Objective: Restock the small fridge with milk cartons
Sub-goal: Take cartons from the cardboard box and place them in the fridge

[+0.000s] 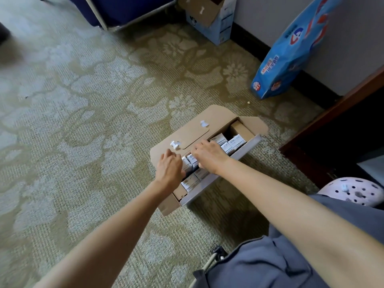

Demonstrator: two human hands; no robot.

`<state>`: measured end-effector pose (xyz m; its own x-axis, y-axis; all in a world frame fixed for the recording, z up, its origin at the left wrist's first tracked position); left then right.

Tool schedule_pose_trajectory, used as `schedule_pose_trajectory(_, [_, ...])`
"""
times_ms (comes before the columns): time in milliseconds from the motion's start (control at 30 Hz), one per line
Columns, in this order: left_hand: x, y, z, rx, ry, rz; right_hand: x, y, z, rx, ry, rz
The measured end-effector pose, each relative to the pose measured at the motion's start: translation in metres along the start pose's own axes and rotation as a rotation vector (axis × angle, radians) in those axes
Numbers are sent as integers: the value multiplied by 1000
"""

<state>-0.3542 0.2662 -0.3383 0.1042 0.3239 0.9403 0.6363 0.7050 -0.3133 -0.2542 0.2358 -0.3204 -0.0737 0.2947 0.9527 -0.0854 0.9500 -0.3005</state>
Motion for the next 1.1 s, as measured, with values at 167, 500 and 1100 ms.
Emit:
schedule_pose_trajectory(167, [44,-7,-6,1,-76,9,39,-21,-9,-34,28,-13])
schedule_pose_trajectory(500, [129,-34,-85,-237,-160,-117,110,-128,-60,-285,75,-173])
schedule_pose_trajectory(1100, [156,-107,-421,-936,-43,-212,94,-470,-170,-956,78,-277])
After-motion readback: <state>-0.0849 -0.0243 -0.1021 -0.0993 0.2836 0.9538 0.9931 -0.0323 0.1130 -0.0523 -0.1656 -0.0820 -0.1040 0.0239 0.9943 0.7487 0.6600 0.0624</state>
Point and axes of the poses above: each hand's wrist, its own y-axis towards the middle knuckle, its own x-axis out of the back of the hand, z = x × y, the point moved 4 cm from there along y, towards the middle knuckle, and after that the axes turned 4 degrees about -y, right-handed, at the moved point
